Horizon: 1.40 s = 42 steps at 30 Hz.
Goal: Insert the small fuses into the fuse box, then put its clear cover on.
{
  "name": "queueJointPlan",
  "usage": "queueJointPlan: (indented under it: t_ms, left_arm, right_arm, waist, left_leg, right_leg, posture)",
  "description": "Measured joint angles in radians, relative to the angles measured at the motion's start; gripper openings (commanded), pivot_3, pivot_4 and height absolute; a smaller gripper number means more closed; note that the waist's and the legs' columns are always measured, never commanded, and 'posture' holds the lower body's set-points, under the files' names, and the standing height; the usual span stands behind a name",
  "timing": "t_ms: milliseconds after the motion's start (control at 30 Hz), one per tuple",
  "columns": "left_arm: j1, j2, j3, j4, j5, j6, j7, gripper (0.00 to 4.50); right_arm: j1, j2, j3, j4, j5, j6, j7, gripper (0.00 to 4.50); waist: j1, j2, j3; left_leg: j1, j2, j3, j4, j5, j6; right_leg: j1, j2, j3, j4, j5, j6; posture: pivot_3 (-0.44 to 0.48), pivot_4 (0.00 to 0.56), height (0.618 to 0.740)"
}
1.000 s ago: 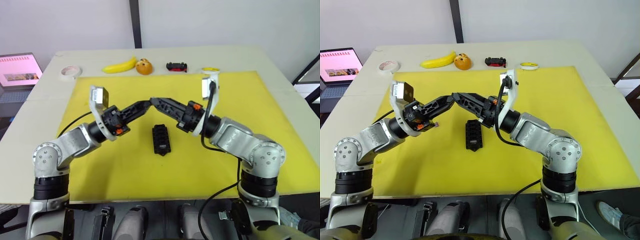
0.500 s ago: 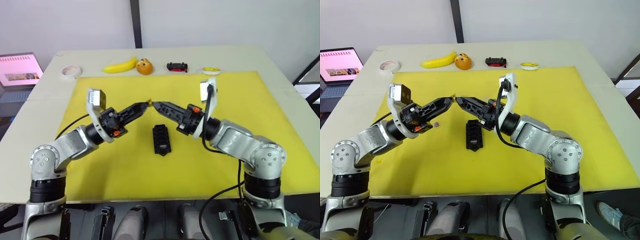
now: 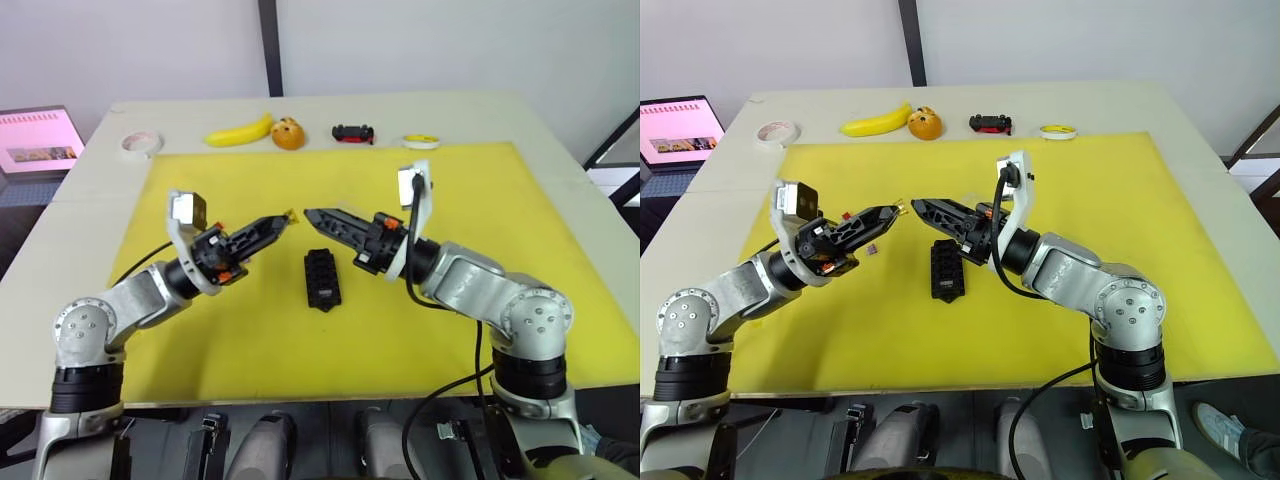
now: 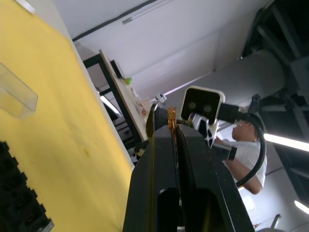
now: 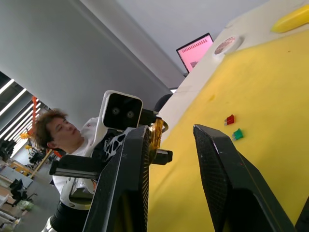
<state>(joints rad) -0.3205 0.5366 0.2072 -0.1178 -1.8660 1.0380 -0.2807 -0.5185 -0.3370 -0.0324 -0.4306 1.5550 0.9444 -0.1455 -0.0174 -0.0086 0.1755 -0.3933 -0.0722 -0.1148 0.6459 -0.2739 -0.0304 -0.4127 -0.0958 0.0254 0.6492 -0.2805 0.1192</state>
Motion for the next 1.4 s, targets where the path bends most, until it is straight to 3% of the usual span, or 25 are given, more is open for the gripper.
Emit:
queueJointPlan:
  t_ms: [633,1400]
  left_arm:
    - [-0.047,0.033,0.011,0.127,0.092,0.066,-0.159,0.00]
    - [-0.096,-0.039,0.005,0.092,0.062,0.062,-0.034,0.00]
  right_arm:
    - [0.000,-0.085,0.028,-0.004,-0.023,0.007,0.088,1.52]
    - [-0.035,-0.055,0.058,0.042,-0.038,0.006,0.090,1.52]
  waist:
    - [0.001,0.000,0.000]
    - [0.003,0.000,0.000]
  left_leg:
    - [0.000,0.000,0.000,0.000,-0.001,0.001]
    - [0.000,0.000,0.000,0.000,-0.001,0.001]
  right_leg:
    - [0.000,0.000,0.000,0.000,0.000,0.000]
    - [0.000,-0.001,0.000,0.000,0.000,0.000]
  posture:
    - [0.000,0.150,0.740]
    - [0.000,0.150,0.740]
